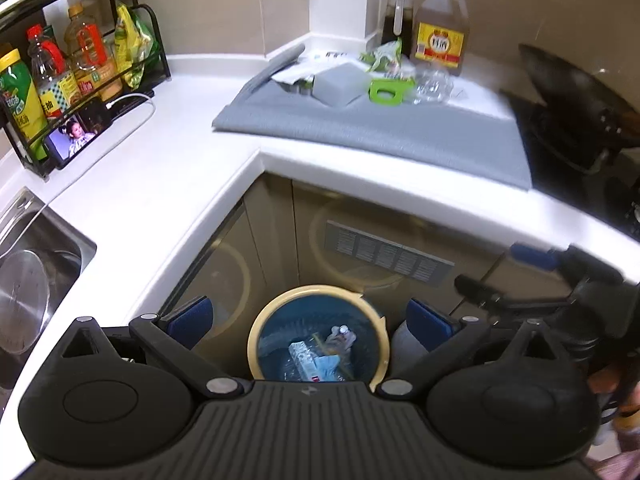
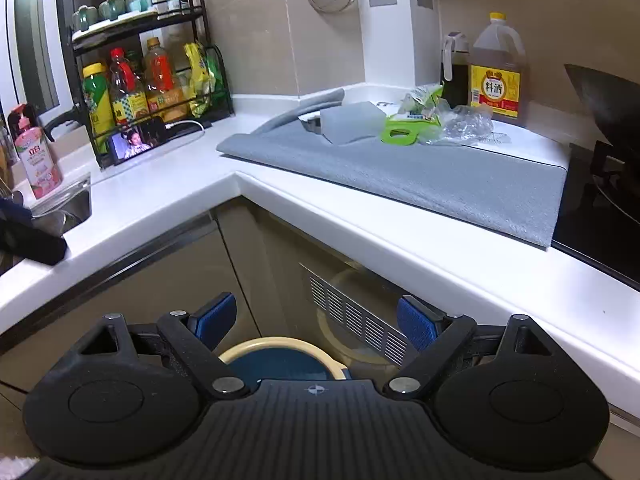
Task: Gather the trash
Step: 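Raise both open tools from the bin up toward the grey mat, then move both tools toward the clear plastic trash on the grey mat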
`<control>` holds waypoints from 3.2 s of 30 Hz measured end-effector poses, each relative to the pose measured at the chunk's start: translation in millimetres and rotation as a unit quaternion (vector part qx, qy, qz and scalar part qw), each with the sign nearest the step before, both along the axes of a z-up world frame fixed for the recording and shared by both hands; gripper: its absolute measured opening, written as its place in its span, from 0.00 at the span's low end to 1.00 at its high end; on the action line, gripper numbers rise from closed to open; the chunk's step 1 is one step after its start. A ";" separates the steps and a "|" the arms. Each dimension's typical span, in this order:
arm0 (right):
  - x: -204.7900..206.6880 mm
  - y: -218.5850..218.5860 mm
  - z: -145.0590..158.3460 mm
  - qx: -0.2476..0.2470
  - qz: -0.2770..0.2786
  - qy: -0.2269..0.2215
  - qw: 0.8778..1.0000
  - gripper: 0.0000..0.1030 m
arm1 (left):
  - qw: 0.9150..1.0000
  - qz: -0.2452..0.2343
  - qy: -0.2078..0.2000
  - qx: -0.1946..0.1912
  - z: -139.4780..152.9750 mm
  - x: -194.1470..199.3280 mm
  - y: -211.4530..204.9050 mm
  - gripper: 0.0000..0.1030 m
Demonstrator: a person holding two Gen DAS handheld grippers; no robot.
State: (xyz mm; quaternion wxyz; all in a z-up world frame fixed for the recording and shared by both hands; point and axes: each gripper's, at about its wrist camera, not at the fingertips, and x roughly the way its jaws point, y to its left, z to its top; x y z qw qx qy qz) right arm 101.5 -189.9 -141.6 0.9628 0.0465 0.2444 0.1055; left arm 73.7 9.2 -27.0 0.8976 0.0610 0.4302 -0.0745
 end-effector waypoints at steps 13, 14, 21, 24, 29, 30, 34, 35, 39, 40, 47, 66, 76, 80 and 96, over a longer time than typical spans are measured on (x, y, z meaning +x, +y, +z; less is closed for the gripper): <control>2.1 -8.5 1.3 -0.007 -0.025 0.002 1.000 0.86 | 0.994 -0.025 -0.049 -0.094 111.4 -6.8 -0.3 1.00; 2.8 -9.1 1.0 -0.008 -0.027 0.003 1.000 0.86 | 0.993 -0.020 -0.052 -0.101 116.3 -6.5 0.4 1.00; 7.4 -9.1 -0.6 -0.008 -0.031 0.011 0.999 0.86 | 0.988 -0.003 -0.081 -0.131 149.5 -15.2 11.4 1.00; 9.5 -8.1 -0.3 -0.009 -0.031 0.012 0.999 0.87 | 0.984 -0.004 -0.133 -0.119 170.7 -29.4 14.5 1.00; 8.0 -6.5 2.6 -0.006 -0.030 0.008 1.000 0.87 | 0.977 0.021 -0.175 -0.123 184.3 -43.9 23.3 1.00; 6.9 -6.6 3.8 -0.006 -0.030 0.004 1.000 0.87 | 0.977 0.020 -0.167 -0.128 184.6 -44.3 25.2 1.00; 3.6 -8.8 5.4 -0.006 -0.029 -0.002 1.000 0.87 | 0.976 0.013 -0.183 -0.121 184.7 -52.1 25.1 1.00; 4.1 -9.3 5.9 -0.005 -0.031 -0.003 1.000 0.87 | 0.977 0.010 -0.177 -0.121 183.4 -51.6 24.7 1.00; 5.4 -9.4 7.7 -0.004 -0.031 -0.006 0.999 0.87 | 0.977 0.003 -0.175 -0.119 175.0 -53.0 23.0 1.00; 5.6 -9.2 8.1 -0.004 -0.031 -0.008 0.999 0.87 | 0.977 0.002 -0.177 -0.119 172.1 -53.1 23.4 1.00; 13.9 -15.0 12.4 0.010 -0.039 -0.019 0.999 0.87 | 0.984 0.000 -0.102 -0.147 94.7 -26.2 48.6 1.00; 63.2 -20.8 25.1 0.001 -0.061 -0.049 0.997 0.88 | 0.994 0.106 -0.010 0.023 -50.4 68.4 44.6 1.00; 85.0 -20.1 29.2 0.000 -0.068 -0.055 0.996 0.89 | 0.995 0.040 -0.048 0.072 -50.3 99.4 -1.6 1.00; 92.5 -22.1 28.0 0.003 -0.069 -0.053 0.996 0.89 | 0.996 0.036 -0.055 0.059 -51.4 113.0 -7.4 1.00; 142.0 -49.6 32.6 0.025 -0.123 -0.068 0.990 0.90 | 0.994 0.013 -0.098 0.036 -43.9 182.4 -26.1 1.00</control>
